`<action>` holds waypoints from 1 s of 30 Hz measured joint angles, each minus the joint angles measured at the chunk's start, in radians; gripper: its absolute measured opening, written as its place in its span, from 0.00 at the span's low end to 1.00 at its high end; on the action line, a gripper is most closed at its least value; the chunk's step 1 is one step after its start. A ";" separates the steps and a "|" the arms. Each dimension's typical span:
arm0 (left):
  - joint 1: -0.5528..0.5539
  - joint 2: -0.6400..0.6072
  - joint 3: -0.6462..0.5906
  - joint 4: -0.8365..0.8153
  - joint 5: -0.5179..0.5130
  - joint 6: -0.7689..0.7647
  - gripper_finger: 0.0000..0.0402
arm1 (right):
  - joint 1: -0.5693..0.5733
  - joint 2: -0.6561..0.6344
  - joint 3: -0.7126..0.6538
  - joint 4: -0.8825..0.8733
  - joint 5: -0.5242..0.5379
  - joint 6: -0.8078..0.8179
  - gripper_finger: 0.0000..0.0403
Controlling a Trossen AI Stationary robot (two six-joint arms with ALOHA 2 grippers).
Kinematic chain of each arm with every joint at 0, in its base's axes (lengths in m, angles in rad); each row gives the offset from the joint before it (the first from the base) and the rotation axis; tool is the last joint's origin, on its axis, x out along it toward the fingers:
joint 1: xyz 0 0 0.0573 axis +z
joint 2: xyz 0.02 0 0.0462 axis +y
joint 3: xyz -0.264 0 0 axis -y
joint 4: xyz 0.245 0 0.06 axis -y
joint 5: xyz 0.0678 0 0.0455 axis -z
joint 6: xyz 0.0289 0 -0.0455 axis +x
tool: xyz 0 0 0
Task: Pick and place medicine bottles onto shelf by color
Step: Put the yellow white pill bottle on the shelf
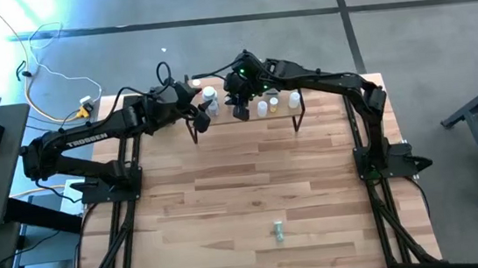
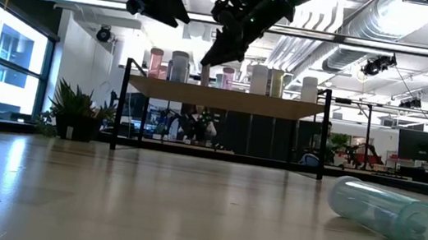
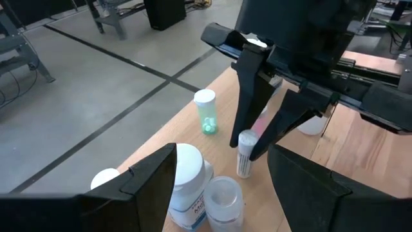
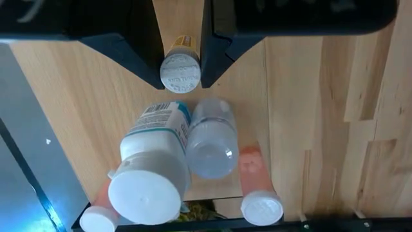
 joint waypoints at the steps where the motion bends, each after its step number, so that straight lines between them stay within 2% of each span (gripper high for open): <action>1: 0.000 0.000 0.000 0.000 0.000 0.000 0.58 | 0.000 0.000 0.000 -0.001 0.000 0.003 0.17; 7: 0.000 0.000 0.000 0.000 0.000 0.000 0.58 | -0.002 0.000 0.000 -0.006 0.000 0.003 0.18; 17: 0.000 0.000 0.000 -0.003 0.000 0.000 0.58 | -0.005 0.001 0.000 -0.006 0.030 0.003 0.27; 30: 0.000 0.000 0.000 -0.025 0.000 0.000 0.58 | -0.009 0.001 0.000 0.011 0.056 -0.001 0.28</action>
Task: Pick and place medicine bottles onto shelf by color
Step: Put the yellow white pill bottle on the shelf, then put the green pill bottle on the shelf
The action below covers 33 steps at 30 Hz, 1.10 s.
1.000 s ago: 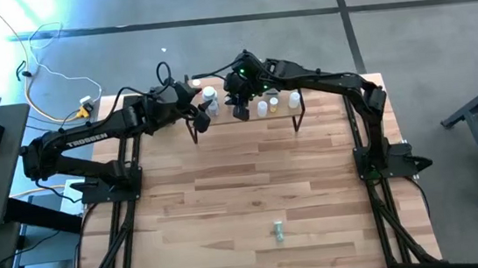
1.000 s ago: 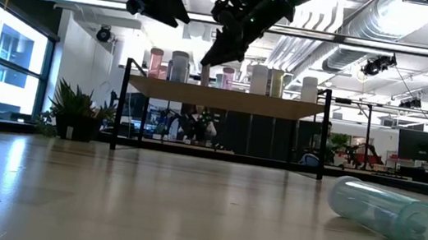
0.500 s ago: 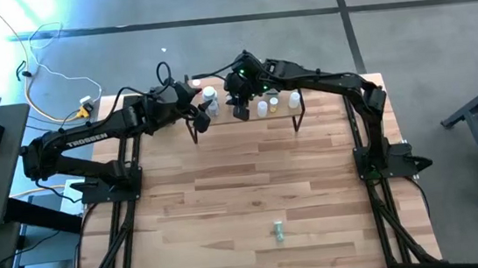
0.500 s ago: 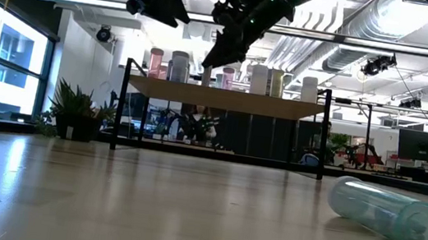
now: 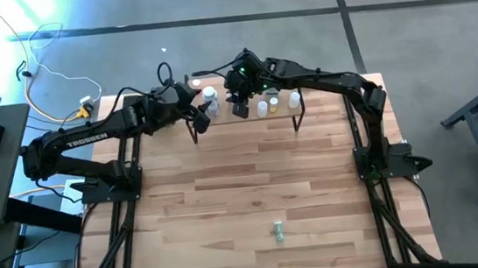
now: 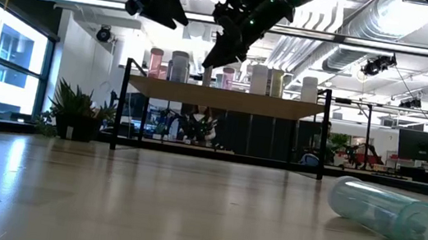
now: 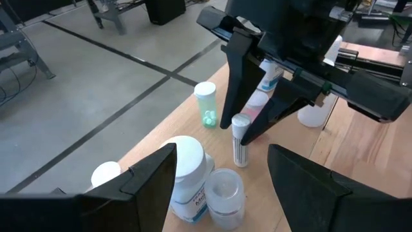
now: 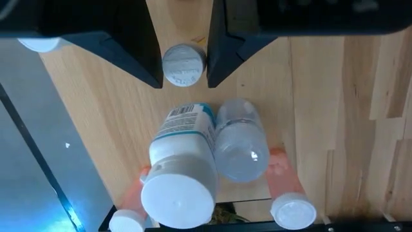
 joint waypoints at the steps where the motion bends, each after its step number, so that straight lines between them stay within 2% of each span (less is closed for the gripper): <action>1: 0.000 0.000 0.000 0.000 0.000 0.000 0.58 | 0.000 0.000 0.000 0.000 0.000 0.001 0.28; 21: 0.000 0.000 0.000 -0.005 0.000 0.000 0.58 | 0.002 -0.009 0.001 0.001 0.004 0.027 0.28; 26: 0.000 0.000 0.000 -0.031 0.000 0.001 0.58 | 0.003 -0.009 0.045 -0.010 0.005 0.043 0.28; 33: 0.000 -0.026 0.000 -0.063 0.000 0.003 0.58 | 0.003 -0.009 0.136 -0.115 0.004 0.053 0.28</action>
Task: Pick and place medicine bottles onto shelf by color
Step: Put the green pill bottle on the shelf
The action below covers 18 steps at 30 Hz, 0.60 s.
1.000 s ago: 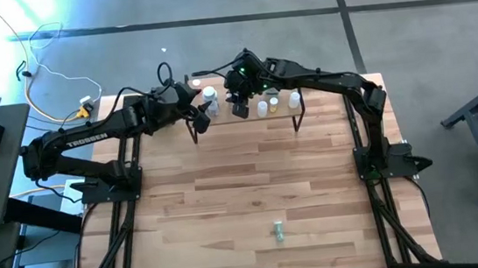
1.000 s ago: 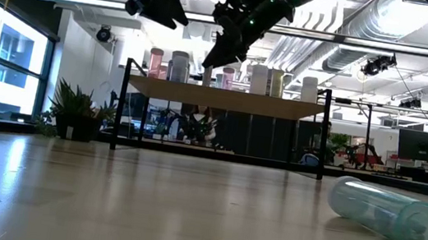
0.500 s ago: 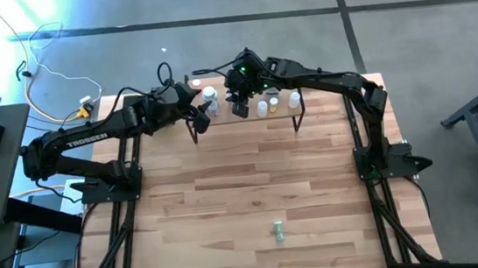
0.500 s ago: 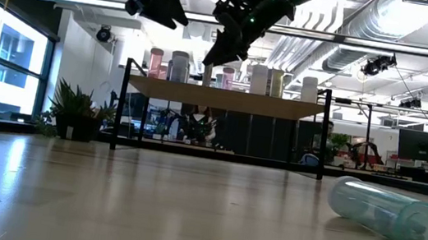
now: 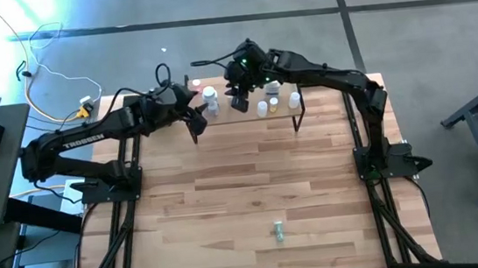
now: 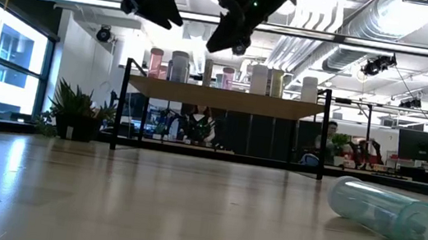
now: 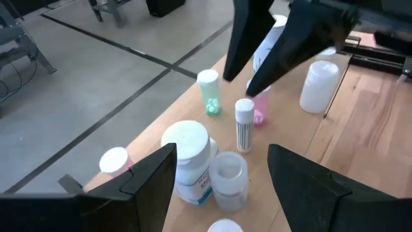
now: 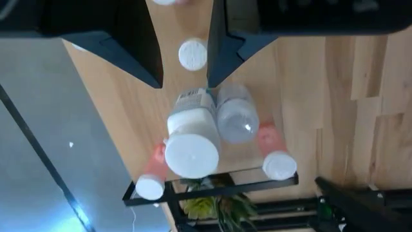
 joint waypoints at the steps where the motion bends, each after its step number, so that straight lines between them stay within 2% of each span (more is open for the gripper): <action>1: 0.000 -0.009 0.000 -0.009 0.000 0.000 0.58 | 0.000 0.000 0.013 -0.021 0.000 0.000 0.28; 13: -0.022 -0.127 0.000 -0.198 0.006 -0.021 0.58 | 0.021 0.000 0.193 -0.242 -0.007 0.035 0.28; 18: -0.064 -0.160 0.000 -0.281 0.053 -0.011 0.58 | 0.044 0.000 0.255 -0.366 -0.008 0.061 0.28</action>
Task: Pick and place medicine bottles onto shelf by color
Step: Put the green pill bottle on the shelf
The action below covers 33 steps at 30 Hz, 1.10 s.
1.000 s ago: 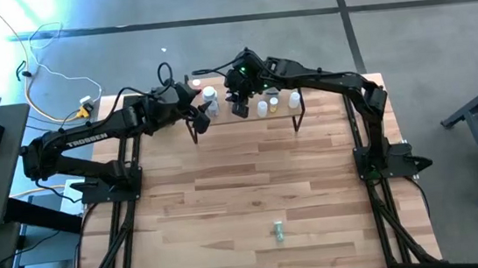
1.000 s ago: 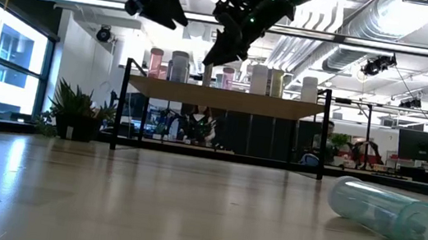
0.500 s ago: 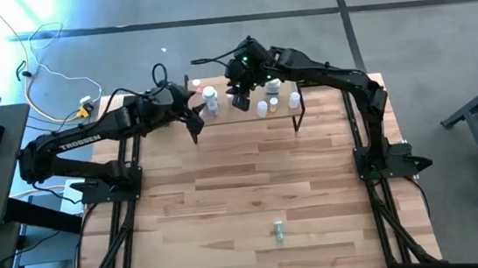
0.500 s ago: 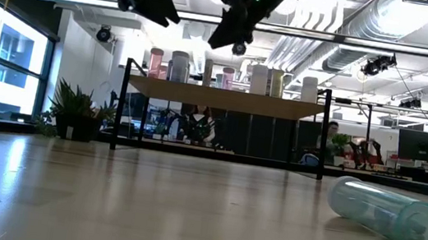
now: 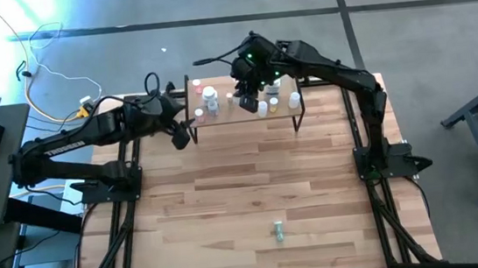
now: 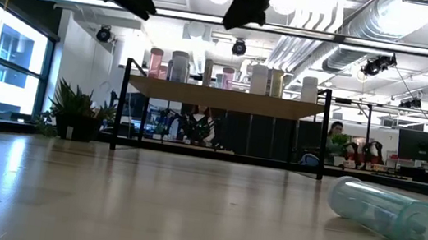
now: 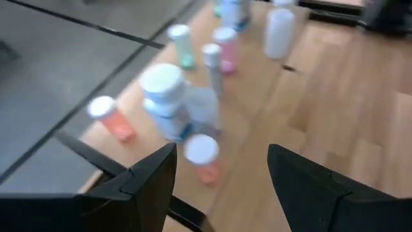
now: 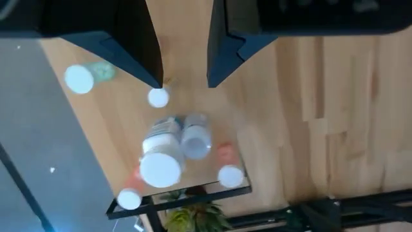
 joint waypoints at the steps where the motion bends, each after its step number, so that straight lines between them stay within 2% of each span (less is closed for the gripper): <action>1: -0.008 -0.004 0.000 -0.009 0.019 0.000 0.58 | 0.008 0.000 0.008 -0.013 0.000 0.012 0.28; 8: -0.053 -0.021 0.000 -0.044 0.191 0.018 0.58 | 0.099 0.000 0.010 -0.069 -0.041 0.096 0.28; 13: -0.094 -0.032 0.000 -0.100 0.258 -0.021 0.58 | 0.189 0.000 0.009 -0.101 -0.041 0.199 0.28; 17: -0.157 -0.059 -0.026 -0.102 0.258 -0.046 0.58 | 0.270 0.000 0.008 -0.137 0.006 0.231 0.28; 25: -0.256 -0.180 -0.187 -0.041 0.204 -0.165 0.58 | 0.412 0.000 -0.005 -0.226 0.181 0.344 0.28; 33: -0.331 -0.234 -0.225 -0.043 0.178 -0.214 0.58 | 0.510 -0.003 -0.138 -0.222 0.174 0.526 0.28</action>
